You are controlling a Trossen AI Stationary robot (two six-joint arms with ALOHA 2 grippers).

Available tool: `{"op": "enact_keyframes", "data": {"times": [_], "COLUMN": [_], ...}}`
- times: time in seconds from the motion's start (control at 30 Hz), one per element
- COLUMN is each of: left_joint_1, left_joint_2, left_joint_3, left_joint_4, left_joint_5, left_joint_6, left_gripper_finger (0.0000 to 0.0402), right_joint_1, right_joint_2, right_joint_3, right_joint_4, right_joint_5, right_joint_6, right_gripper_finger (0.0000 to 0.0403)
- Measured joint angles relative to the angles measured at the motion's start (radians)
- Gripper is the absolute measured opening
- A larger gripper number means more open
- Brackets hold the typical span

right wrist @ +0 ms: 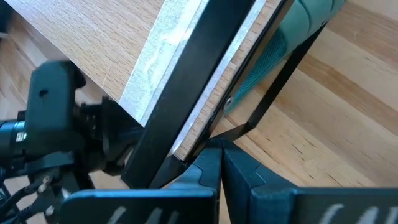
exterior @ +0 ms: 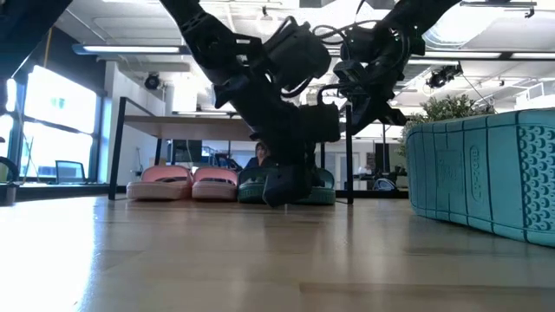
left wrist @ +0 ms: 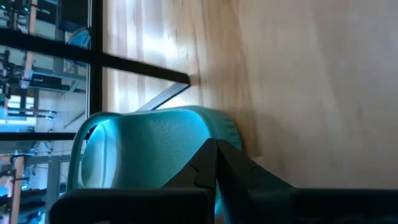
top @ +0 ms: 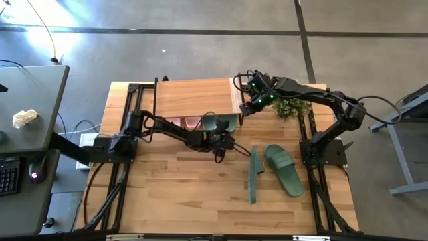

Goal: Pick and place slides into the shelf
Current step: Adjust the right pink slipper on the bottom shelf

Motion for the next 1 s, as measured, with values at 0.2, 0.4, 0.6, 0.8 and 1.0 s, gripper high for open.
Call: {"op": "enact_keyframes", "data": {"times": [0.2, 0.4, 0.6, 0.8, 1.0], "left_joint_1": [0.021, 0.001, -0.041, -0.033, -0.003], "left_joint_2": [0.000, 0.000, 0.000, 0.015, 0.020], "left_joint_3": [0.000, 0.000, 0.000, 0.001, 0.003], "left_joint_4": [0.000, 0.022, 0.024, 0.019, 0.011], "left_joint_5": [0.018, 0.021, 0.078, 0.079, 0.087], "left_joint_6": [0.002, 0.061, 0.079, 0.073, 0.043], "left_gripper_finger": [0.0000, 0.0000, 0.0000, 0.0000, 0.0000], "right_joint_1": [0.000, 0.000, 0.000, 0.000, 0.000], "right_joint_2": [0.000, 0.000, 0.000, 0.000, 0.000], "right_joint_3": [0.000, 0.000, 0.000, 0.000, 0.000], "right_joint_4": [0.000, 0.000, 0.000, 0.003, 0.003], "right_joint_5": [0.000, 0.000, 0.000, 0.000, 0.000], "right_joint_6": [-0.004, -0.005, -0.008, -0.015, -0.019], "right_gripper_finger": [0.0000, 0.0000, 0.0000, 0.0000, 0.0000]}}
